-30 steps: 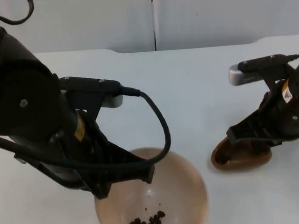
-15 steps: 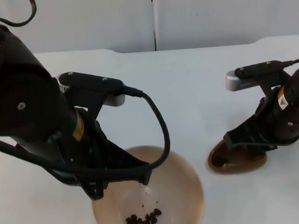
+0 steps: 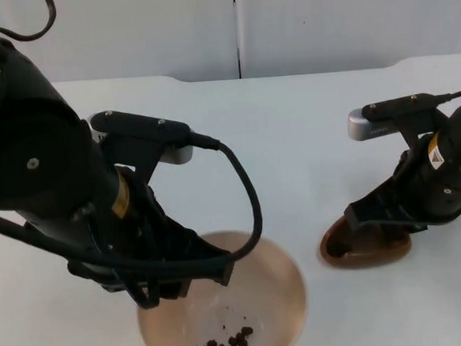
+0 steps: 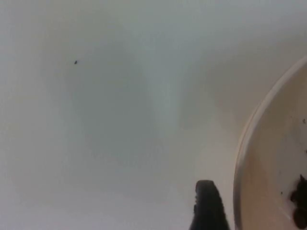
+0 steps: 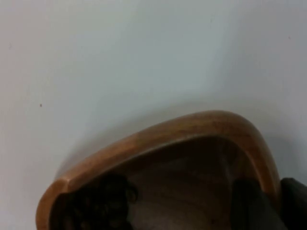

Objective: Pick up the bowl with the left hand and pour the coffee beans from the cup into the bowl with the right hand.

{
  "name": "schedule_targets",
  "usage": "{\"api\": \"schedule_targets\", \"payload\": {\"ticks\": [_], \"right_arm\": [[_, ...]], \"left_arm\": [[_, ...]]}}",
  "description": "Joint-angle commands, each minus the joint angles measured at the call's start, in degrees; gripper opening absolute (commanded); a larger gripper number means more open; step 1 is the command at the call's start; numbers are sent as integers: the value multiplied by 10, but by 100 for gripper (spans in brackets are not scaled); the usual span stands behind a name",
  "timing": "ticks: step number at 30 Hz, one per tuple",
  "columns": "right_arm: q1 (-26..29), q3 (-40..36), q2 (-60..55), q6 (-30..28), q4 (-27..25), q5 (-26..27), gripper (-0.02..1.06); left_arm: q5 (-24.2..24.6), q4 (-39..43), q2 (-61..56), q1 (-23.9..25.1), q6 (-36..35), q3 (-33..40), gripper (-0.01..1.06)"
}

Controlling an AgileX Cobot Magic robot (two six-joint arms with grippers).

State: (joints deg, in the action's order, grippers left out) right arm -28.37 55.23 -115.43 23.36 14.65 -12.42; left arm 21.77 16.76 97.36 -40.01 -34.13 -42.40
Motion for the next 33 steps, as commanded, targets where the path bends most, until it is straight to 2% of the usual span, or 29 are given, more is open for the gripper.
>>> {"api": "schedule_targets", "payload": {"ticks": [1, 5, 9, 12, 14, 16, 17, 20, 22, 29, 33], "right_arm": [[2, -3, -10, 0, 2, -11, 0], [2, -3, -10, 0, 2, -10, 0], [2, -3, -10, 0, 2, -9, 1], [2, -3, -10, 0, 2, -8, 7], [2, -3, -10, 0, 2, -8, 20], [2, -3, -10, 0, 2, -6, 42], [2, -3, -10, 0, 2, -6, 42], [2, -3, -10, 6, 2, -3, 66], [2, -3, -10, 6, 2, 1, 74], [2, -3, 23, -7, 2, -9, 76], [2, -3, 103, -22, 2, -33, 76]], "left_arm": [[-3, 3, -1, 0, -1, -2, 56], [-1, 3, -2, 0, -1, -2, 63], [-1, 4, -9, 0, -1, -2, 64], [-1, 6, -21, 0, -1, -2, 64], [-1, 6, -37, 0, -1, -2, 64], [-1, 6, -56, 0, -1, -2, 64], [-1, 6, -56, 0, -1, -2, 64], [-1, 6, -95, 0, -1, -2, 64], [-1, 6, -121, 0, -1, -2, 64], [-1, 9, -211, 0, -1, -2, 64], [-1, 29, -295, 0, -1, -2, 64]]}}
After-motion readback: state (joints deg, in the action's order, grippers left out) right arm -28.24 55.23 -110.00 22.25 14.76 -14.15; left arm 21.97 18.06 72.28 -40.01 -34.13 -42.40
